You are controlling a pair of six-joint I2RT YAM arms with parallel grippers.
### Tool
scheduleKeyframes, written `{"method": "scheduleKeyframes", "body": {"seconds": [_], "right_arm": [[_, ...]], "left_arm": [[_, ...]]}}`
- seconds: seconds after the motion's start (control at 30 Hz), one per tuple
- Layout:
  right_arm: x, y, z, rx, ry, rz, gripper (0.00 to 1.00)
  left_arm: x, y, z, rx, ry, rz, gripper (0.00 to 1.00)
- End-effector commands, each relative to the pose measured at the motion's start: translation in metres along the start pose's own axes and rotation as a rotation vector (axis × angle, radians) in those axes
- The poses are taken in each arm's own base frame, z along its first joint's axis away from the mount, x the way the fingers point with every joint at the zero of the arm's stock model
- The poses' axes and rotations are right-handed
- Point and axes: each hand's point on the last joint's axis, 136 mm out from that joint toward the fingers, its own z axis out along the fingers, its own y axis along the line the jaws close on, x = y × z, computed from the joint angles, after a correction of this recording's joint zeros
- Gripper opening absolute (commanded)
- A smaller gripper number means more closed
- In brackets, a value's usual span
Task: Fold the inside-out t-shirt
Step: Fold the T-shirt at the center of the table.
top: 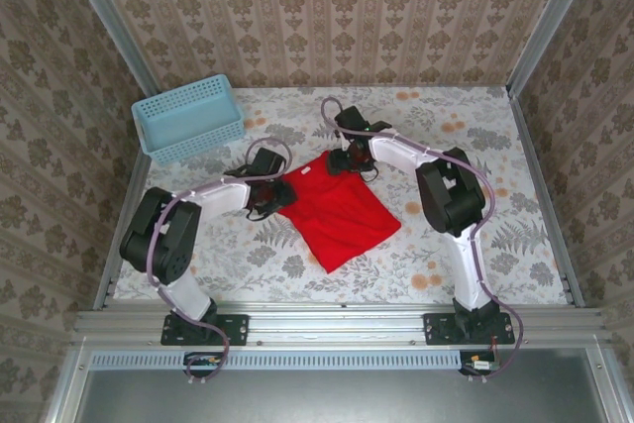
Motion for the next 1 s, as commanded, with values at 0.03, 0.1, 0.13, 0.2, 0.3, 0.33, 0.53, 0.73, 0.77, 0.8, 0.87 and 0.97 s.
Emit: {"method": "scheduleKeyframes", "body": {"seconds": [0.03,0.1,0.13,0.2,0.3,0.33,0.53,0.73,0.77,0.8,0.87,0.97], "right_arm": [[0.006,0.013,0.018,-0.052,0.041,-0.013,0.68],[0.010,0.016,0.022,-0.060,0.055,-0.014,0.64],[0.013,0.016,0.023,-0.058,0.064,-0.011,0.62],[0.017,0.015,0.023,-0.057,0.072,0.003,0.58],[0.023,0.012,0.018,-0.059,0.065,0.030,0.50],[0.018,0.012,0.016,-0.068,0.038,0.041,0.45],[0.015,-0.006,-0.014,-0.166,-0.041,0.174,0.22],[0.024,-0.003,-0.047,-0.301,-0.100,0.278,0.10],[0.026,0.000,-0.053,-0.320,-0.112,0.298,0.09],[0.032,0.000,-0.057,-0.330,-0.124,0.325,0.08],[0.044,-0.006,-0.065,-0.323,-0.148,0.388,0.07],[0.061,-0.007,-0.072,-0.340,-0.171,0.437,0.07]], "left_arm": [[-0.003,-0.029,0.021,0.117,0.034,0.009,0.48],[-0.005,-0.034,0.027,0.140,0.034,0.015,0.45],[-0.005,-0.035,0.029,0.141,0.038,0.017,0.44],[-0.007,-0.038,0.033,0.149,0.045,0.027,0.42],[-0.009,-0.046,0.033,0.175,0.049,0.044,0.33],[-0.010,-0.047,0.032,0.179,0.045,0.046,0.28],[-0.021,-0.048,0.008,0.237,-0.017,0.083,0.07],[-0.021,-0.060,-0.024,0.405,-0.079,0.140,0.00],[-0.019,-0.062,-0.028,0.438,-0.088,0.146,0.00],[-0.015,-0.063,-0.030,0.463,-0.081,0.151,0.00],[-0.008,-0.065,-0.034,0.506,-0.069,0.169,0.00],[0.003,-0.063,-0.036,0.533,-0.051,0.199,0.00]]}}
